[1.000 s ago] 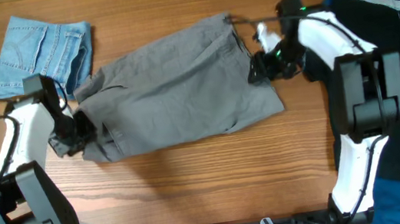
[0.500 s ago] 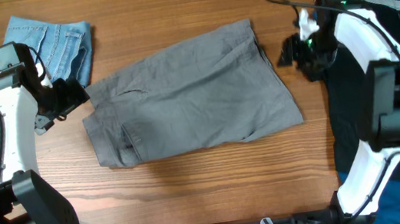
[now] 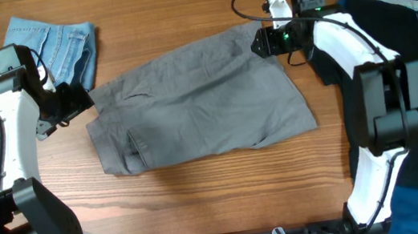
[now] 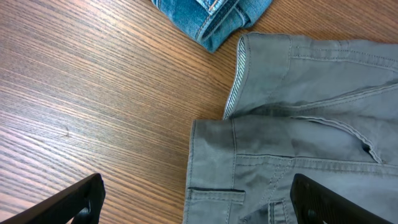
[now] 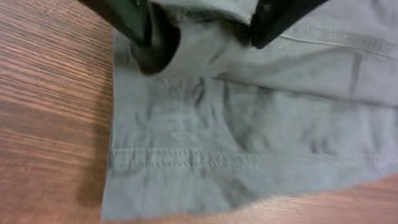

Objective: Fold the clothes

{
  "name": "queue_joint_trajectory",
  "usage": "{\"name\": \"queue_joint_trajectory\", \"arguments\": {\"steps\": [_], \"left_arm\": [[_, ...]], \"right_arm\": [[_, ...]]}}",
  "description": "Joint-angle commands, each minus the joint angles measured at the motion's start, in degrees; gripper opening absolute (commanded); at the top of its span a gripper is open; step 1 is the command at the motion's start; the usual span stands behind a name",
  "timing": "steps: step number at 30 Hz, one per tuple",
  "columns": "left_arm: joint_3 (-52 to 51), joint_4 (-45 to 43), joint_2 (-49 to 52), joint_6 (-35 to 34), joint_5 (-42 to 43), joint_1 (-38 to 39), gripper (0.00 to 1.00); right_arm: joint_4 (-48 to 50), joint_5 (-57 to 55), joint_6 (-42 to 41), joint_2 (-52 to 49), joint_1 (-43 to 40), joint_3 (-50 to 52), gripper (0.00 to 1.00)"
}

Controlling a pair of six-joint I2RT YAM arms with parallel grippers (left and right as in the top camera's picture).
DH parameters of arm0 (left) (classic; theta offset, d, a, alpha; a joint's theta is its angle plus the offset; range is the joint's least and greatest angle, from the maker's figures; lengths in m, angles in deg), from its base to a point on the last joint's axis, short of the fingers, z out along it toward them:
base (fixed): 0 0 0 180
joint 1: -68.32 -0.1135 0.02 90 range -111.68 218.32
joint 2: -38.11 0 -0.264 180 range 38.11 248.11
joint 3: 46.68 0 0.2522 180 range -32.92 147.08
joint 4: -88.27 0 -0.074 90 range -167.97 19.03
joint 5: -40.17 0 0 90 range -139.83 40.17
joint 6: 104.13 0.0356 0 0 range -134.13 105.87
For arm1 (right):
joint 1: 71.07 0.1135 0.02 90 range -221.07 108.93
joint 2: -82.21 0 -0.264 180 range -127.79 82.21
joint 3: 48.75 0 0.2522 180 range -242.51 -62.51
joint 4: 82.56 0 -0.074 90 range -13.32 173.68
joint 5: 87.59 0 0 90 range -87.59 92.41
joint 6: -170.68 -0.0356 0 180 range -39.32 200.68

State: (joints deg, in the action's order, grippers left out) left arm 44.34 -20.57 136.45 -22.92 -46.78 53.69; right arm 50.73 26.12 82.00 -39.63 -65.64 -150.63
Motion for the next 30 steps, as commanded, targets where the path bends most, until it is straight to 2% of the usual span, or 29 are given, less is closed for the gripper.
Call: {"name": "queue_joint_trajectory", "arguments": {"steps": [1, 2, 3, 8, 9, 10, 14, 19, 24, 29, 30], "left_arm": [[0.4, 0.0, 0.4, 1.6, 0.7, -0.3, 0.96], [0.4, 0.0, 0.8, 2.3, 0.7, -0.3, 0.95], [0.4, 0.2, 1.1, 2.5, 0.7, -0.3, 0.95], [0.3, 0.3, 5.0, 2.8, 0.7, -0.3, 0.95], [0.3, 1.2, 7.2, 4.1, 1.5, -0.3, 0.93], [0.3, 1.2, 7.7, 4.2, 2.0, -0.3, 0.92], [0.3, -1.6, 9.5, 7.1, 4.7, -0.3, 0.87], [0.3, -6.1, 11.2, 7.1, 11.8, -0.3, 0.64], [0.3, -7.6, 11.4, 7.1, 13.2, -0.3, 0.49], [0.3, -5.0, 12.2, 7.1, 13.7, -0.3, 0.49], [0.3, -3.8, 12.7, 7.1, 12.7, -0.3, 0.66]], "right_arm": [[0.5, -1.3, 0.2, -0.4, -0.2, -0.4, 0.13], [0.5, -1.3, 0.0, -0.4, -0.4, -0.4, 0.06], [0.5, -1.3, 0.0, -0.4, -0.7, -0.4, 0.04], [-0.9, -1.3, -2.4, 0.5, -2.2, -0.4, 0.04], [-1.4, -3.5, -8.0, 2.1, -3.0, -0.4, 0.04], [-1.5, -3.6, -9.0, 2.6, -3.2, -0.4, 0.04], [-1.8, -1.4, -8.7, 4.7, -3.4, -0.4, 0.04], [-3.7, -3.4, -9.6, 4.9, -3.3, -0.4, 0.04], [-3.9, -3.4, -8.8, 4.9, -3.3, -0.4, 0.04], [-3.9, -3.4, -8.8, 4.9, -3.3, -0.4, 0.04], [-4.0, -3.4, -8.8, 4.9, -3.3, -0.4, 0.04]]}}
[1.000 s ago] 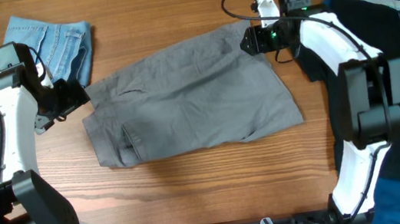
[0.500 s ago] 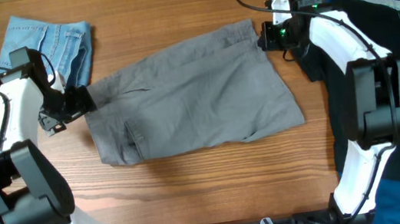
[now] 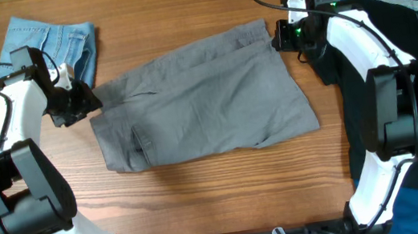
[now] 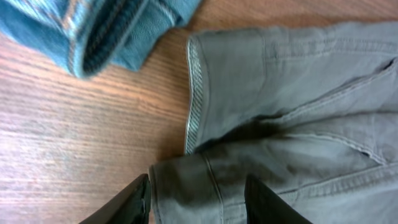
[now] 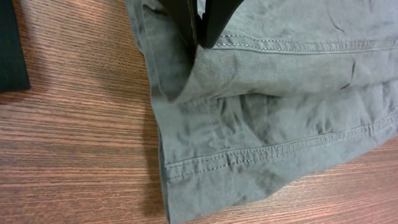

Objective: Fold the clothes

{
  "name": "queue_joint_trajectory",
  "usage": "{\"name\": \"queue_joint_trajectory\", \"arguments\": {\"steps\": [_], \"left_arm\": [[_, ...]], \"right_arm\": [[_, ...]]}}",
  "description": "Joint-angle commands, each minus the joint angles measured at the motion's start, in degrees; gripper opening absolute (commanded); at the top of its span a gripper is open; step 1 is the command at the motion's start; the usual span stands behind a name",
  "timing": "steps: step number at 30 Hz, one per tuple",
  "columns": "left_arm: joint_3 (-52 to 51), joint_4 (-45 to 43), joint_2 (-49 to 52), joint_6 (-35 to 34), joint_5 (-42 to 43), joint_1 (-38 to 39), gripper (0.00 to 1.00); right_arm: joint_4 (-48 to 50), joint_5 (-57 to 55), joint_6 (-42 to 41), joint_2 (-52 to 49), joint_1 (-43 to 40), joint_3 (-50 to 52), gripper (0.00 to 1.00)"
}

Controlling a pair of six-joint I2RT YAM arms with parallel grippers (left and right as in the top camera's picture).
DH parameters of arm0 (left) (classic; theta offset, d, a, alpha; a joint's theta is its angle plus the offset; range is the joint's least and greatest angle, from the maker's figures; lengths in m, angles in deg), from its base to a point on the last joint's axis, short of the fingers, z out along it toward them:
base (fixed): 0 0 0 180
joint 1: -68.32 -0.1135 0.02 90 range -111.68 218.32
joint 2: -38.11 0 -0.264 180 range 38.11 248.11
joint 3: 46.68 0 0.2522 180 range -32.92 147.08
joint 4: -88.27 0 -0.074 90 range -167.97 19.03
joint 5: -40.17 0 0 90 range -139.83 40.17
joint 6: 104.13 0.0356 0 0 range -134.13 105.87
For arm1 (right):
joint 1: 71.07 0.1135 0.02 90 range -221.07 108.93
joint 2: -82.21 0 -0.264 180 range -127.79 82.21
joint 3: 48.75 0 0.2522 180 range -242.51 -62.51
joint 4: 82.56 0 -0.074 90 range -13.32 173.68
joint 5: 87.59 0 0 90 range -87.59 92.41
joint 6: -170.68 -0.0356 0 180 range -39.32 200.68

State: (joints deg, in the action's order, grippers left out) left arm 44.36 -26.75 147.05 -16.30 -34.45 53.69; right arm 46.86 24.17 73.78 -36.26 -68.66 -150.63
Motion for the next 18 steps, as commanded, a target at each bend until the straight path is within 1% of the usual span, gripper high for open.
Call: {"name": "queue_joint_trajectory", "arguments": {"steps": [1, 2, 4, 5, 8, 10, 11, 12, 15, 18], "left_arm": [[0.3, 2.9, 2.6, 0.5, -0.7, -0.3, 0.71], [0.3, 3.1, 3.3, 0.4, -1.8, -0.3, 0.72], [0.3, 3.0, 4.9, 0.4, -1.9, -0.3, 0.71], [0.3, 2.8, 5.5, 0.4, -1.9, -0.3, 0.66], [0.3, 2.0, 6.7, 0.5, -0.4, -0.3, 0.44], [0.3, 1.9, 6.6, 0.5, -0.2, -0.3, 0.17], [0.3, 2.1, 6.6, 0.5, -0.2, -0.3, 0.07], [0.3, 2.3, 6.6, 0.5, -0.2, -0.3, 0.04], [0.9, 3.4, 5.6, 0.5, -0.2, -0.4, 0.04], [3.7, 6.0, 3.3, 0.4, -0.2, -0.4, 0.04]], "right_arm": [[-0.2, -1.4, -0.6, 1.5, -0.3, -0.4, 0.04], [-0.2, -1.5, -0.6, 1.5, -0.3, -0.4, 0.04], [-0.2, -1.4, -0.6, 1.5, -0.3, -0.4, 0.04], [-0.2, -1.4, -0.6, 1.5, -0.3, -0.4, 0.04], [-0.2, -1.4, -0.6, 1.5, -0.3, -0.4, 0.04], [-0.2, -1.4, -0.6, 1.5, -0.3, -0.4, 0.04], [-0.1, -1.5, -0.5, 1.6, -0.3, -0.4, 0.04], [-0.1, -1.5, -0.5, 1.6, -0.3, -0.4, 0.04], [0.0, -1.5, -0.4, 2.4, -0.5, -0.4, 0.04], [-0.1, -1.5, 0.8, 4.9, -0.5, -0.4, 0.04]]}}
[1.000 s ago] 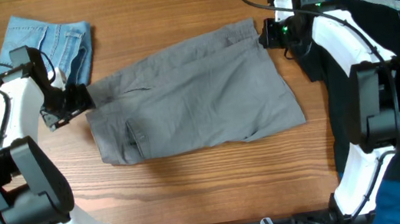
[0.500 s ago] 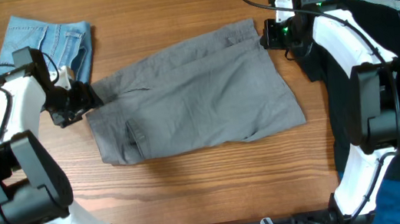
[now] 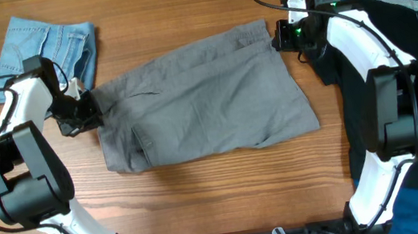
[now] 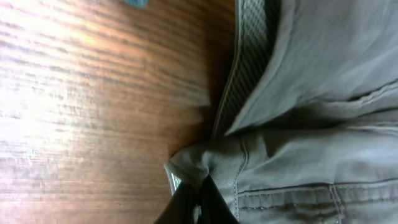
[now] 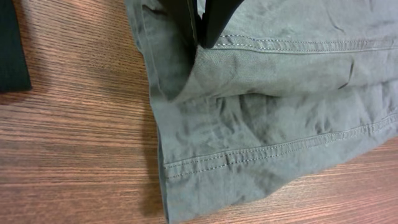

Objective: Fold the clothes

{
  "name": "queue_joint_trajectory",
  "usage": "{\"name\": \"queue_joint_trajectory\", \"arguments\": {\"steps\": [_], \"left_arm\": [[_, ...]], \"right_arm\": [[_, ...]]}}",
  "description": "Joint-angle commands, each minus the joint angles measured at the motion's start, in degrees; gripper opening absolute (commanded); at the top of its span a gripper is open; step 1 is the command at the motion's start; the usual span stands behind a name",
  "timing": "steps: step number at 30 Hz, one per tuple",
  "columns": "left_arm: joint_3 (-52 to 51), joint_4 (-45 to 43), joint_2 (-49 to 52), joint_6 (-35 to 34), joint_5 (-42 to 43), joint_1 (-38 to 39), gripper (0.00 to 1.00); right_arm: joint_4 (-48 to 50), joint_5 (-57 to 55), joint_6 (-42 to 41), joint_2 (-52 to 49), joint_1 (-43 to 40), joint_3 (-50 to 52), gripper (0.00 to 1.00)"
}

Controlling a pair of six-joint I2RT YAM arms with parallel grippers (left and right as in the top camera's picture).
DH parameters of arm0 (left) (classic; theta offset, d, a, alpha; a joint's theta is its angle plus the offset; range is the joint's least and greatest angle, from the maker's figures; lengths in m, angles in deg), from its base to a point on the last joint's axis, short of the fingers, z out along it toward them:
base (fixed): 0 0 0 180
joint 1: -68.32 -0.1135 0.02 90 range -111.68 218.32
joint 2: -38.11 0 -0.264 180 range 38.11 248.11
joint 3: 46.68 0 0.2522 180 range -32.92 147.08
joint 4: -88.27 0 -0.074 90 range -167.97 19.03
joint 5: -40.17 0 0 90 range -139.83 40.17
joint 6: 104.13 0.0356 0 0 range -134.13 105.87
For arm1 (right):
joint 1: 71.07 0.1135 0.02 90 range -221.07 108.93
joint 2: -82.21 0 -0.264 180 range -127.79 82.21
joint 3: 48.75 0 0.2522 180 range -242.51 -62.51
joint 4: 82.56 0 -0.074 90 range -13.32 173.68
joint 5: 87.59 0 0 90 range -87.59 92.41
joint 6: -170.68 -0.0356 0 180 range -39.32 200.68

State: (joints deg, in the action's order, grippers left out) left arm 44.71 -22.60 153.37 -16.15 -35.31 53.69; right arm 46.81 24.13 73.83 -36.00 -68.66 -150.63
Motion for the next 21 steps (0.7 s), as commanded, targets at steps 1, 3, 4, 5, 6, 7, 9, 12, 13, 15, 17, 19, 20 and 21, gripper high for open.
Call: {"name": "queue_joint_trajectory", "arguments": {"steps": [1, 3, 4, 5, 6, 7, 9, 12, 13, 15, 17, 19, 20, 21], "left_arm": [[4.2, 2.5, -3.8, 0.2, 0.7, -0.4, 0.04], [6.1, 4.5, -6.5, 0.1, 0.7, -0.4, 0.04], [6.5, 5.0, -7.3, -0.2, 0.7, -0.4, 0.04], [6.6, 5.2, -8.6, -0.8, 0.7, -0.4, 0.04], [6.6, 5.2, -9.7, -1.4, 0.7, -0.4, 0.04], [6.6, 5.1, -10.4, -1.4, 0.7, -0.4, 0.04], [6.6, 3.8, -12.1, -1.4, 1.4, -0.4, 0.04], [6.6, 0.7, -11.9, -1.4, 1.7, -0.3, 0.04], [6.6, -0.6, -11.6, -1.4, 2.2, -0.2, 0.04], [6.6, -3.2, -10.8, -1.4, 2.6, 0.2, 0.04], [6.6, -5.1, -9.9, -1.4, 2.6, 0.9, 0.04], [6.6, -5.7, -8.0, -1.4, 2.3, 2.4, 0.6], [6.6, -5.2, -7.6, -1.4, 1.8, 2.4, 0.66], [6.6, -4.9, -7.5, -1.4, 1.1, 2.4, 0.69]], "right_arm": [[-0.1, -1.6, 0.7, 5.6, -0.6, -0.4, 0.04], [-0.2, -3.9, 0.0, 9.1, -0.6, -0.4, 0.04], [-0.1, -5.2, -1.2, 10.2, -0.6, -0.4, 0.04], [0.0, -6.7, -2.2, 11.6, -0.6, -0.4, 0.04], [0.3, -7.3, -2.3, 12.8, -0.6, -0.4, 0.04], [0.8, -7.4, -2.3, 13.4, -0.6, -0.4, 0.04], [2.6, -7.9, -2.3, 13.8, -0.6, -0.4, 0.04], [4.6, -9.3, -3.1, 12.9, -0.6, -0.4, 0.04], [5.2, -9.4, -3.7, 12.5, -0.6, -0.4, 0.05], [6.7, -9.3, -3.8, 11.6, -0.6, -0.4, 0.06], [7.8, -9.3, -3.8, 10.8, -0.6, -0.4, 0.06], [6.9, -10.9, -3.8, 10.2, -0.6, -0.4, 0.44], [6.4, -11.5, -3.8, 10.2, -0.7, -0.4, 0.5], [5.9, -12.2, -3.7, 10.2, -0.8, -0.4, 0.53]]}}
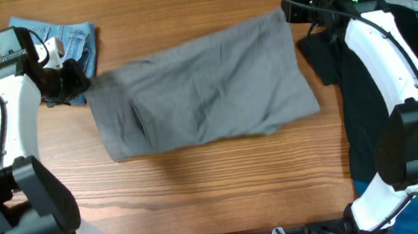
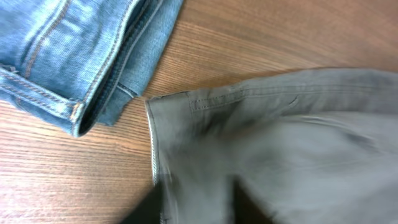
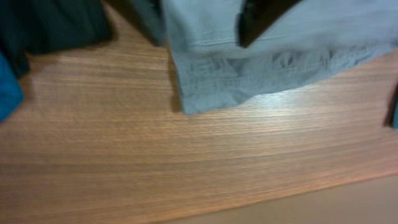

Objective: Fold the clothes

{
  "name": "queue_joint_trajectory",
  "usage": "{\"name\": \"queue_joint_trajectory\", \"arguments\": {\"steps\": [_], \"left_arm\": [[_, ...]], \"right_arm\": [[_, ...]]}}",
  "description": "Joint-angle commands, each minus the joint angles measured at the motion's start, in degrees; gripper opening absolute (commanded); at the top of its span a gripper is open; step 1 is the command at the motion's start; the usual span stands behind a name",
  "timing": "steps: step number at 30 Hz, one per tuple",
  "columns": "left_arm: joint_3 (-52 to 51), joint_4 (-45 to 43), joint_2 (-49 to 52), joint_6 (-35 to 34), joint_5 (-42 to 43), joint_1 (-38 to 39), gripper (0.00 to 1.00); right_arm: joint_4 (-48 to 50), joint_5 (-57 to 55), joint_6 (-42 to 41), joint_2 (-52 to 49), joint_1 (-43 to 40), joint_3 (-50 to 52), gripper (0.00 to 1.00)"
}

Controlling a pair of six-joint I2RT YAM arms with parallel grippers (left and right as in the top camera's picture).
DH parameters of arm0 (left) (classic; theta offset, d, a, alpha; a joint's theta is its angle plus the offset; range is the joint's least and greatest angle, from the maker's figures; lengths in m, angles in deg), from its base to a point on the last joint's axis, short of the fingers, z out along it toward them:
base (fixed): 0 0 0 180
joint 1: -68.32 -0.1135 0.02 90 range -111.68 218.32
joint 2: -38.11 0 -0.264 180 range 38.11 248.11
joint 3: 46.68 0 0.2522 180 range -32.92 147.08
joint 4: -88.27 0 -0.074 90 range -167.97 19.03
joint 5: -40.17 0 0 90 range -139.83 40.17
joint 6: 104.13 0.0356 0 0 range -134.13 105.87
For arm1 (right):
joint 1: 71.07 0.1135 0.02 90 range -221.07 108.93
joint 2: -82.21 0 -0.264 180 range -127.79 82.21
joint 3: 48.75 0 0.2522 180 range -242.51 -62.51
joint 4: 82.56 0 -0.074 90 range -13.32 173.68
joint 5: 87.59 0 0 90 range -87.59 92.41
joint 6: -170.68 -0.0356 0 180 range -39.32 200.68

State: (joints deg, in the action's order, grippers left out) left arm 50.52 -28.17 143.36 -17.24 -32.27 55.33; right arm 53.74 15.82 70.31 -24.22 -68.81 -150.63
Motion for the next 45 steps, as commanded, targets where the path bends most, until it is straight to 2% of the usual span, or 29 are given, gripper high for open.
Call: {"name": "queue_joint_trajectory", "arguments": {"steps": [1, 4, 8, 10, 13, 14, 15, 16, 17, 18, 19, 20, 21, 22, 25, 28, 34, 40, 42, 44, 45], "left_arm": [[0.8, 1.3, 2.5, -0.3, -3.2, 0.5, 0.72], [0.8, 4.9, 2.3, -0.3, -3.9, -0.4, 0.87], [0.8, 12.7, 2.3, 1.4, -4.0, -0.8, 0.87], [0.8, 15.0, 2.4, 1.2, -3.4, -0.7, 0.85], [0.4, 15.7, 2.4, 1.2, -2.5, -0.7, 0.72], [-0.1, 13.7, 2.4, 1.2, 0.1, -0.7, 0.57], [-0.5, 12.7, 2.4, 1.2, 1.8, -0.6, 0.32], [-0.8, 12.1, 2.4, 1.3, 3.4, -0.5, 0.16], [-0.9, 11.9, 2.4, 1.4, 4.7, -0.2, 0.04], [-0.9, 11.8, 2.4, 1.6, 4.7, 0.2, 0.04], [-0.9, 11.2, 2.4, 3.7, 4.6, 0.6, 0.12], [-0.9, 10.1, 2.4, 4.4, 2.8, 0.9, 0.5], [-0.9, 9.2, 2.4, 4.4, 1.4, 0.9, 0.58], [-0.9, 8.2, 2.4, 4.4, -0.1, 0.9, 0.68], [-0.9, 5.6, 2.6, 4.2, -4.4, 0.7, 0.73], [-1.0, 5.4, 3.6, 4.2, -5.0, 0.7, 0.75], [-1.0, 4.7, 6.1, 4.1, -5.0, 0.7, 0.74], [-1.0, 3.9, 7.1, 4.2, -5.0, 0.7, 0.74], [-0.9, 3.9, 7.1, 4.2, -5.0, 0.7, 0.74], [-1.0, 3.9, 7.1, 4.1, -5.0, 0.7, 0.73], [-1.0, 3.8, 7.1, 4.2, -5.0, 0.7, 0.73]], "right_arm": [[-2.1, -4.6, -0.3, -1.6, -0.8, -0.4, 0.55], [-9.3, -4.6, -1.8, -1.6, -2.3, -0.4, 0.56], [-23.2, 0.0, -0.9, -1.6, -3.6, -0.4, 0.63], [-30.9, 0.6, 0.1, -1.6, -3.5, -0.2, 0.62], [-35.2, 2.2, 1.9, -1.6, -3.2, 1.8, 0.48], [-34.0, 3.1, 1.9, -1.6, -3.2, 3.3, 0.4], [-32.6, 3.9, 1.9, -1.6, -3.2, 4.4, 0.33], [-31.2, 5.1, 1.8, -1.6, -3.2, 5.5, 0.3], [-29.4, 6.9, 1.9, -1.6, -3.2, 6.4, 0.24], [-27.0, 9.3, 2.4, -1.6, -3.2, 7.1, 0.24], [-23.0, 10.9, 3.0, -1.6, -3.2, 7.3, 0.31], [-17.1, 11.0, 3.3, -1.7, -3.2, 7.3, 0.56], [-13.1, 11.1, 4.3, -1.7, -3.2, 7.3, 0.67], [-8.1, 11.0, 4.5, -1.8, -3.2, 7.3, 0.74], [2.0, 11.1, 4.2, -2.5, -3.1, 7.3, 0.76], [7.1, 11.1, 4.0, -4.8, -2.7, 7.3, 0.73], [11.2, 11.1, 3.9, -11.8, -1.4, 7.3, 0.7], [11.9, 11.1, 4.3, -14.1, -1.2, 7.3, 0.64], [11.8, 11.1, 4.2, -14.2, -1.0, 7.6, 0.59], [11.2, 11.1, 4.3, -14.3, -0.8, 7.6, 0.6], [11.1, 11.0, 4.6, -14.3, -0.7, 7.8, 0.65]]}}
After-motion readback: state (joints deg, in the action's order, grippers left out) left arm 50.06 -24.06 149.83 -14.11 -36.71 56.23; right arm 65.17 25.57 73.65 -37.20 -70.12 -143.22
